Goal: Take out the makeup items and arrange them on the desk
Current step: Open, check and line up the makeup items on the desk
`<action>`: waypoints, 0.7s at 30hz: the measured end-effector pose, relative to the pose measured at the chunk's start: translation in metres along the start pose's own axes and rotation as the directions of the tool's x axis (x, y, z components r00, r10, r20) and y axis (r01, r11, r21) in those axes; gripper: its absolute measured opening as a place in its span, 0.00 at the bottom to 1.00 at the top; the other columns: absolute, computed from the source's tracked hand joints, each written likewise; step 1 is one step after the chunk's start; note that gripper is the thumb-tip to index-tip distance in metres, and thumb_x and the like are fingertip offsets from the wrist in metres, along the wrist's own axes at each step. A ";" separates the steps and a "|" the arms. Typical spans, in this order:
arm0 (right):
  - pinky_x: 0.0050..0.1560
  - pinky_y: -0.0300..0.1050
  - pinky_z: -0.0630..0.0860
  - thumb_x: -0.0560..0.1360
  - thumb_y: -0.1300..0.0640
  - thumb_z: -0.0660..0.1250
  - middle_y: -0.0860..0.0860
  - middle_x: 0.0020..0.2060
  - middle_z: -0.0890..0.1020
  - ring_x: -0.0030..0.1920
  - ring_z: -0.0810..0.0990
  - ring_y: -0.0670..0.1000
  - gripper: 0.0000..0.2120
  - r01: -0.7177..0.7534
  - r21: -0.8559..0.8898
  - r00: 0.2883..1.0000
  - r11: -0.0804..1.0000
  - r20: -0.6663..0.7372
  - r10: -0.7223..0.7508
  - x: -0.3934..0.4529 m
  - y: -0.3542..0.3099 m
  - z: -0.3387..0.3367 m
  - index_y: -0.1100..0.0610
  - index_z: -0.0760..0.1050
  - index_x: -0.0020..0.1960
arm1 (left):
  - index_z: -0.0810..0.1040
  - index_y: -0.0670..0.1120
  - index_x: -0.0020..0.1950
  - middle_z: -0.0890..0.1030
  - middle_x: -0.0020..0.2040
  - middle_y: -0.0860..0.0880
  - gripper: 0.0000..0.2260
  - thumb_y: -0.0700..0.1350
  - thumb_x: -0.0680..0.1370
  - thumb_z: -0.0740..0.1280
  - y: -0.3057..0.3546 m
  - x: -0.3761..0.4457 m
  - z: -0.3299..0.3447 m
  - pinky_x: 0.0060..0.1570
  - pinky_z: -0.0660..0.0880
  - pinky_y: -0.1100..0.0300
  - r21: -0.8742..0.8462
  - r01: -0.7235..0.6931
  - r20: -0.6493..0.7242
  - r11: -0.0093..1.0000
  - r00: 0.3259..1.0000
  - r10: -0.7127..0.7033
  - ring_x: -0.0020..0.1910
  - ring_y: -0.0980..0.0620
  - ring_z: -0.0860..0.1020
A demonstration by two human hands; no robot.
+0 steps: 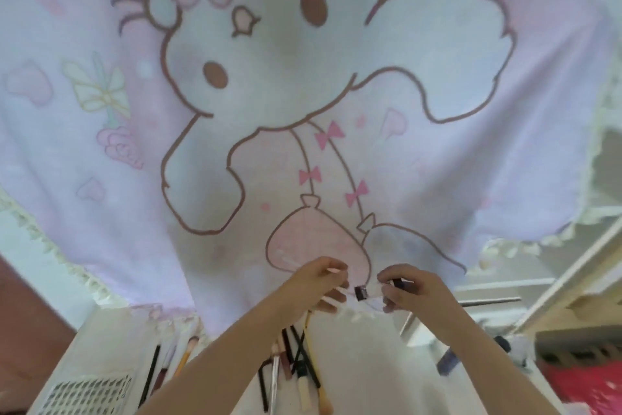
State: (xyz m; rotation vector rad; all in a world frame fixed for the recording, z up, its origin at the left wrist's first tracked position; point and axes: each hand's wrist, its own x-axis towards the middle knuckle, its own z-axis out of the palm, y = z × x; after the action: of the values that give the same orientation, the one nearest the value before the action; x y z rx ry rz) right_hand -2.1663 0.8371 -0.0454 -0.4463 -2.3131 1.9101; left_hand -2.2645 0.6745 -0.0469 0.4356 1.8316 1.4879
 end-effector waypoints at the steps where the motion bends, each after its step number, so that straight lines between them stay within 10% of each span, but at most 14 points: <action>1: 0.36 0.36 0.79 0.72 0.74 0.63 0.55 0.35 0.75 0.29 0.79 0.47 0.12 0.020 0.012 1.000 1.000 0.001 -0.020 0.001 -0.006 -0.005 0.60 0.77 0.39 | 0.71 0.49 0.55 0.77 0.43 0.52 0.06 0.43 0.79 0.62 0.009 -0.001 0.003 0.34 0.76 0.69 0.050 -0.030 0.050 0.998 0.998 0.028 0.37 0.57 0.77; 5: 0.40 0.36 0.80 0.73 0.74 0.60 0.56 0.41 0.74 0.35 0.81 0.49 0.14 0.103 -0.034 0.994 0.994 0.036 -0.102 0.005 -0.027 -0.013 0.56 0.76 0.42 | 0.74 0.48 0.47 0.77 0.38 0.52 0.04 0.40 0.78 0.62 0.030 -0.002 0.012 0.31 0.73 0.70 0.206 -0.194 0.081 0.959 0.980 0.180 0.32 0.62 0.76; 10: 0.24 0.34 0.70 0.78 0.64 0.57 0.49 0.24 0.73 0.19 0.71 0.44 0.13 0.159 -0.178 0.973 0.971 -0.142 -0.185 0.011 -0.048 -0.009 0.55 0.68 0.35 | 0.68 0.52 0.44 0.69 0.34 0.52 0.10 0.40 0.81 0.54 0.045 -0.006 0.025 0.28 0.66 0.70 0.315 -0.336 -0.061 0.888 0.926 0.372 0.30 0.58 0.67; 18: 0.30 0.41 0.63 0.79 0.62 0.52 0.50 0.28 0.67 0.28 0.65 0.49 0.10 0.280 -0.174 0.868 0.944 -0.374 -0.326 0.027 -0.087 0.008 0.59 0.65 0.39 | 0.64 0.47 0.32 0.62 0.26 0.54 0.21 0.55 0.78 0.42 0.075 -0.008 0.032 0.26 0.59 0.65 0.786 -0.313 -0.182 0.533 0.707 0.684 0.27 0.54 0.63; 21: 0.27 0.35 0.63 0.78 0.66 0.51 0.49 0.28 0.67 0.27 0.66 0.47 0.05 0.384 -0.295 0.834 0.875 -0.295 -0.466 0.024 -0.092 0.006 0.59 0.63 0.47 | 0.69 0.42 0.33 0.65 0.27 0.52 0.22 0.51 0.82 0.48 0.087 -0.002 0.029 0.29 0.59 0.62 0.564 -0.252 -0.341 0.786 0.796 0.500 0.28 0.52 0.64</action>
State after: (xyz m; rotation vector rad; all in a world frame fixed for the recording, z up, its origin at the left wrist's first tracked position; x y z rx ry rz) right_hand -2.2047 0.8234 0.0404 -0.2369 -2.1560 1.2491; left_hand -2.2582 0.7175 0.0339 0.7934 2.6778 1.4584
